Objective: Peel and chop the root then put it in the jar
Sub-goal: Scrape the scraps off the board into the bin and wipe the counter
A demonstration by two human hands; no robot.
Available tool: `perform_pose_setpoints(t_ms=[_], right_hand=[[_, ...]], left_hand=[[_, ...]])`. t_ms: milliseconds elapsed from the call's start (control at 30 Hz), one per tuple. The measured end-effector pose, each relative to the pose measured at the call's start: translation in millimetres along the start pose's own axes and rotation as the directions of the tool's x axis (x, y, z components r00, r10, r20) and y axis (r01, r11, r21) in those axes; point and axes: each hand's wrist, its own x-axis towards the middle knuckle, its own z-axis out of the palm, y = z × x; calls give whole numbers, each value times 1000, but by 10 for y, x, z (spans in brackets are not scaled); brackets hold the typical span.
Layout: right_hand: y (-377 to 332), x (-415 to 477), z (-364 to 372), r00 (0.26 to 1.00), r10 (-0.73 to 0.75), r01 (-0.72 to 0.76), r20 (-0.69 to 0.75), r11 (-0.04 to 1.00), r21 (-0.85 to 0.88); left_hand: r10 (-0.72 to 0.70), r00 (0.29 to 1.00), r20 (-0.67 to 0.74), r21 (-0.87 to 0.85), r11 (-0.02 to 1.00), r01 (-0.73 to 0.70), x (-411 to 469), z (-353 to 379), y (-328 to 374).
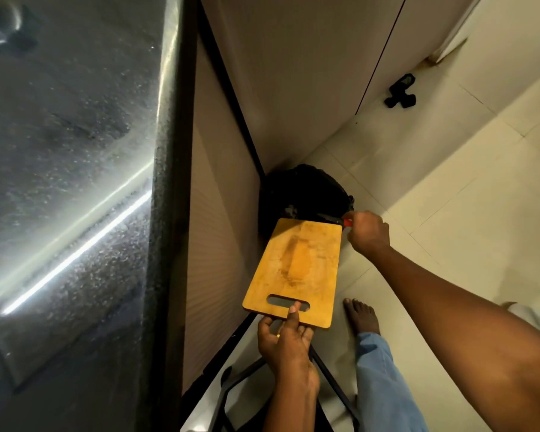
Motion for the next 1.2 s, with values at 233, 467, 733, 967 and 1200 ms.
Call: perform_pose_setpoints(t_ms=[233, 467, 733, 967, 1200], right_hand=[[12, -337, -386, 988, -10, 78, -154, 893, 442], [60, -1150, -1012, 963, -49, 176, -265, 860, 478], [95, -2002, -2040, 883, -72, 267, -464, 890, 369], [-132, -2679, -2820, 825, -56, 257, -562, 924, 285], [-654, -3177, -3074, 839, -111, 342, -533, 869, 356]], left_hand=[[-8, 997, 79, 8, 1000, 7, -186, -4, 27], [-2, 966, 259, 27, 1000, -5, -737, -47, 207], [-21, 880, 475, 116, 993, -39, -1601, -218, 609], [55, 812, 581, 42, 994, -97, -2323, -540, 1066], [211, 778, 591, 6, 964, -266, -2613, -1100, 1706]])
